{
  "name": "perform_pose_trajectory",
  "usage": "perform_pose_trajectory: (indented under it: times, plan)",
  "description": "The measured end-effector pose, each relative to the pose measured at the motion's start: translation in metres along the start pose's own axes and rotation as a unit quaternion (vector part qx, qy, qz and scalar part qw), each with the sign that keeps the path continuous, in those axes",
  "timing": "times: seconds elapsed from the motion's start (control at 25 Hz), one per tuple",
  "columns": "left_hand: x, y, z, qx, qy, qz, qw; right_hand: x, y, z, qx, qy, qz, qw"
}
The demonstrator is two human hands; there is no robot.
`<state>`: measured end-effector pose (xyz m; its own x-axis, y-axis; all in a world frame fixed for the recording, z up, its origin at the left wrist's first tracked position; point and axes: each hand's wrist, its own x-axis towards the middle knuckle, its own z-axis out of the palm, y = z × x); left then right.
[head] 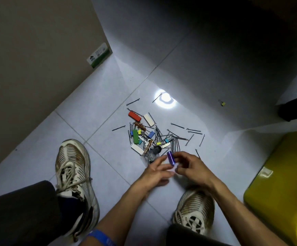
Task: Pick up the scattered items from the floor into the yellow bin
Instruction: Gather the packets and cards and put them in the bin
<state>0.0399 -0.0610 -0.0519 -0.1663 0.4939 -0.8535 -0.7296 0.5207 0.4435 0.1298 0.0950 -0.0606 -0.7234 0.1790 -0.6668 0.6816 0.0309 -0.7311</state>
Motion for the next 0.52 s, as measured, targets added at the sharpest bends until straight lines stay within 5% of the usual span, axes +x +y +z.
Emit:
perform_pose_trajectory:
  times: [0.12, 0.2, 0.28, 0.44, 0.52]
  plan:
    - [0.001, 0.029, -0.011, 0.016, 0.148, 0.082, 0.985, 0.001, -0.003, 0.000, -0.141, 0.223, -0.066, 0.962]
    - [0.001, 0.042, -0.031, 0.075, 0.336, 0.143, 0.928, 0.007, -0.004, -0.011, -0.160, 0.353, 0.016, 0.922]
    - [0.008, 0.047, -0.051, 0.164, 0.446, 0.124, 0.871, 0.015, -0.008, -0.018, -0.161, 0.365, 0.100, 0.911]
    - [0.024, 0.052, -0.044, 0.231, 0.364, 0.099, 0.897, 0.041, -0.037, 0.016, -0.195, 0.246, 0.038, 0.949]
    - [0.028, 0.057, -0.041, 0.218, 0.370, 0.131, 0.893, 0.048, -0.044, 0.025, -0.188, 0.255, 0.032, 0.948]
